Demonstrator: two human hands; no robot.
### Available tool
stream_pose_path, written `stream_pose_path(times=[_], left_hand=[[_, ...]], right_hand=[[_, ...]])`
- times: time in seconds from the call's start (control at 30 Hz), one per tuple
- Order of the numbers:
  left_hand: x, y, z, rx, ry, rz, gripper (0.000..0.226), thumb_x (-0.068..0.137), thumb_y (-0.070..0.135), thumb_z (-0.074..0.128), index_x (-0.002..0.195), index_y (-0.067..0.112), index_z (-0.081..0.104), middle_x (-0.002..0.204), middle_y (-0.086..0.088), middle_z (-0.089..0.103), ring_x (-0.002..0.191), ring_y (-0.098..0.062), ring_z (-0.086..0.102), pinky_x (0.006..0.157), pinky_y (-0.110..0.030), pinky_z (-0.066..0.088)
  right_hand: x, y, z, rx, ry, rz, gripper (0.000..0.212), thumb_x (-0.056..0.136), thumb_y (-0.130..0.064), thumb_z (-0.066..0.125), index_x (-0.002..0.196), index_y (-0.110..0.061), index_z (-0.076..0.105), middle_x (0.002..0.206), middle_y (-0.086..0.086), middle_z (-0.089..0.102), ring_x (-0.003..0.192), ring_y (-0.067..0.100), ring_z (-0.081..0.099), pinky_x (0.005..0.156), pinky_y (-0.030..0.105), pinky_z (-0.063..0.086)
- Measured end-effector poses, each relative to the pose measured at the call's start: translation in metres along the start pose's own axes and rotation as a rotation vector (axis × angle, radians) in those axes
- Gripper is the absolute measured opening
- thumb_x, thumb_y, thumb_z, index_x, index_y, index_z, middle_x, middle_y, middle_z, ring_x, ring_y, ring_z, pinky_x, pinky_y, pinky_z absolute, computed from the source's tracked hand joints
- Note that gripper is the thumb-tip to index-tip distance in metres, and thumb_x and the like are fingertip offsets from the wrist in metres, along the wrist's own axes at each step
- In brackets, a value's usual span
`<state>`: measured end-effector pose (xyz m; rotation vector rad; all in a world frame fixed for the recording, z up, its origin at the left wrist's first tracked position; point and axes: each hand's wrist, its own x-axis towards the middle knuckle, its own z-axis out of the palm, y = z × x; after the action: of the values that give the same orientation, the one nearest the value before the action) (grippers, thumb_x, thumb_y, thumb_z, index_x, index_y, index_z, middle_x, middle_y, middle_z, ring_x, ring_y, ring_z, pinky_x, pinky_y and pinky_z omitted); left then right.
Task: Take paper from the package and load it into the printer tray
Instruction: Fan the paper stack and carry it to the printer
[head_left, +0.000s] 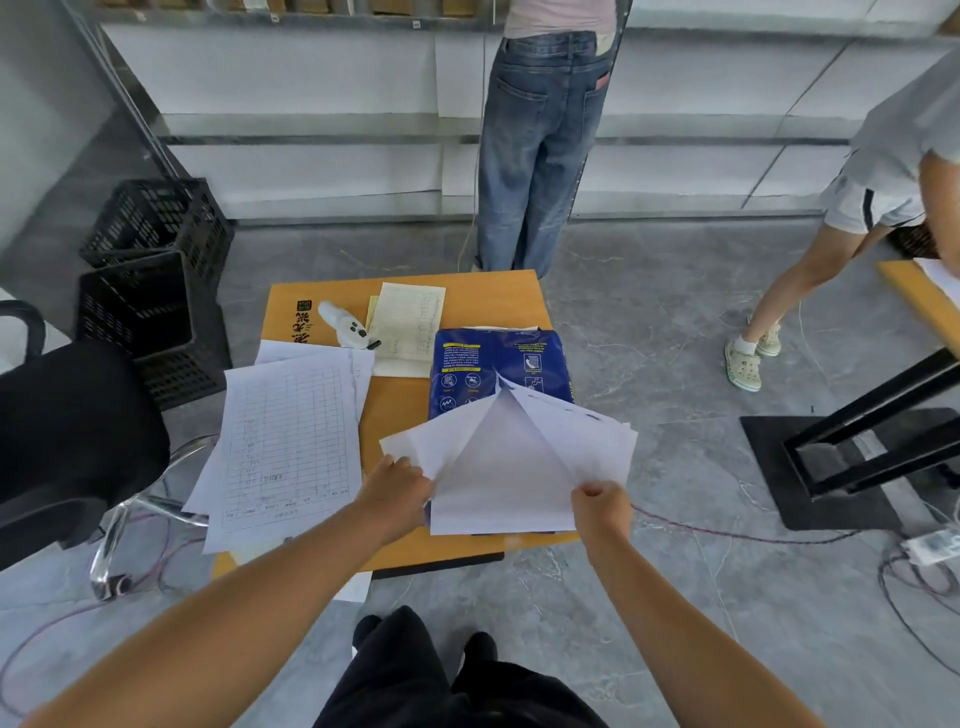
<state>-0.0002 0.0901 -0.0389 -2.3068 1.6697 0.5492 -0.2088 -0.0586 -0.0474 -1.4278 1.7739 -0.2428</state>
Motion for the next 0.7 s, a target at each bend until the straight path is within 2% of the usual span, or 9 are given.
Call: stream_pose_path(times=[0.07, 0.17, 0.23, 0.3, 0.4, 0.47, 0.57, 0.63, 0.7], left_hand=[[-0.007, 0.003, 0.016, -0.362, 0.046, -0.17, 0.023, 0.091, 0.025, 0.064, 0.106, 0.008, 0.071, 0.102, -0.007, 0.069, 0.099, -0.027, 0.065, 0.082, -0.031, 0.052], [-0.012, 0.008, 0.026, -0.622, 0.056, -0.348, 0.015, 0.09, 0.019, 0.06, 0.078, 0.012, 0.063, 0.083, -0.009, 0.066, 0.079, -0.029, 0.067, 0.067, -0.033, 0.054], [-0.013, 0.013, 0.029, -0.713, 0.075, -0.436, 0.017, 0.09, 0.017, 0.059, 0.075, 0.01, 0.063, 0.081, -0.011, 0.067, 0.069, -0.023, 0.061, 0.061, -0.031, 0.05], [-0.014, 0.018, 0.031, -0.793, 0.095, -0.501, 0.012, 0.089, 0.016, 0.059, 0.084, 0.008, 0.067, 0.079, -0.006, 0.065, 0.065, -0.017, 0.055, 0.057, -0.028, 0.045], [-0.014, 0.024, 0.032, -0.841, 0.099, -0.566, 0.008, 0.089, 0.016, 0.062, 0.086, 0.009, 0.064, 0.078, -0.004, 0.064, 0.067, -0.018, 0.06, 0.056, -0.028, 0.049], [-0.013, 0.028, 0.034, -0.884, 0.094, -0.585, 0.017, 0.09, 0.016, 0.062, 0.076, 0.007, 0.062, 0.073, -0.007, 0.064, 0.064, -0.021, 0.062, 0.059, -0.031, 0.053], [-0.011, 0.038, 0.039, -0.935, 0.094, -0.597, 0.026, 0.093, 0.017, 0.057, 0.068, 0.01, 0.056, 0.066, -0.005, 0.055, 0.056, -0.016, 0.051, 0.055, -0.027, 0.046], [-0.011, 0.047, 0.04, -0.935, 0.126, -0.602, 0.018, 0.094, 0.019, 0.055, 0.078, 0.011, 0.056, 0.074, -0.006, 0.058, 0.06, -0.014, 0.052, 0.054, -0.023, 0.045], [-0.013, 0.056, 0.041, -0.932, 0.164, -0.625, 0.012, 0.095, 0.02, 0.056, 0.096, 0.009, 0.055, 0.09, -0.007, 0.06, 0.072, -0.016, 0.056, 0.056, -0.02, 0.044]], right_hand=[[-0.008, 0.002, 0.0, 0.056, 0.034, 0.013, 0.018, 0.081, 0.002, 0.055, 0.084, -0.001, 0.072, 0.078, 0.021, 0.067, 0.072, 0.037, 0.059, 0.062, 0.025, 0.034], [-0.013, 0.003, 0.001, 0.109, 0.065, -0.002, 0.022, 0.085, -0.002, 0.056, 0.102, -0.007, 0.07, 0.095, 0.009, 0.069, 0.079, 0.021, 0.054, 0.067, 0.024, 0.038], [-0.012, 0.003, 0.003, 0.137, 0.081, -0.01, 0.023, 0.085, -0.003, 0.056, 0.102, -0.009, 0.07, 0.098, 0.008, 0.07, 0.078, 0.019, 0.054, 0.059, 0.023, 0.038], [-0.011, 0.002, 0.003, 0.163, 0.086, -0.002, 0.021, 0.085, -0.005, 0.057, 0.101, -0.009, 0.07, 0.097, 0.008, 0.07, 0.076, 0.018, 0.054, 0.052, 0.02, 0.036], [-0.007, -0.003, 0.001, 0.198, 0.098, 0.022, 0.017, 0.086, -0.009, 0.064, 0.101, -0.006, 0.07, 0.098, 0.009, 0.071, 0.078, 0.019, 0.056, 0.063, 0.022, 0.041], [-0.002, -0.002, 0.0, 0.209, 0.088, 0.04, 0.017, 0.085, -0.01, 0.067, 0.1, -0.003, 0.07, 0.1, 0.013, 0.072, 0.08, 0.022, 0.058, 0.071, 0.027, 0.044], [0.004, 0.003, 0.001, 0.184, 0.044, 0.086, 0.024, 0.081, -0.012, 0.072, 0.095, 0.007, 0.071, 0.093, 0.021, 0.074, 0.078, 0.032, 0.067, 0.073, 0.033, 0.055], [0.005, 0.005, 0.003, 0.188, -0.017, 0.129, 0.024, 0.081, -0.014, 0.072, 0.089, 0.009, 0.071, 0.085, 0.018, 0.07, 0.068, 0.035, 0.069, 0.072, 0.041, 0.06], [0.006, 0.006, 0.005, 0.231, -0.075, 0.178, 0.017, 0.083, -0.017, 0.073, 0.084, -0.001, 0.067, 0.084, 0.009, 0.065, 0.055, 0.028, 0.065, 0.071, 0.042, 0.061]])
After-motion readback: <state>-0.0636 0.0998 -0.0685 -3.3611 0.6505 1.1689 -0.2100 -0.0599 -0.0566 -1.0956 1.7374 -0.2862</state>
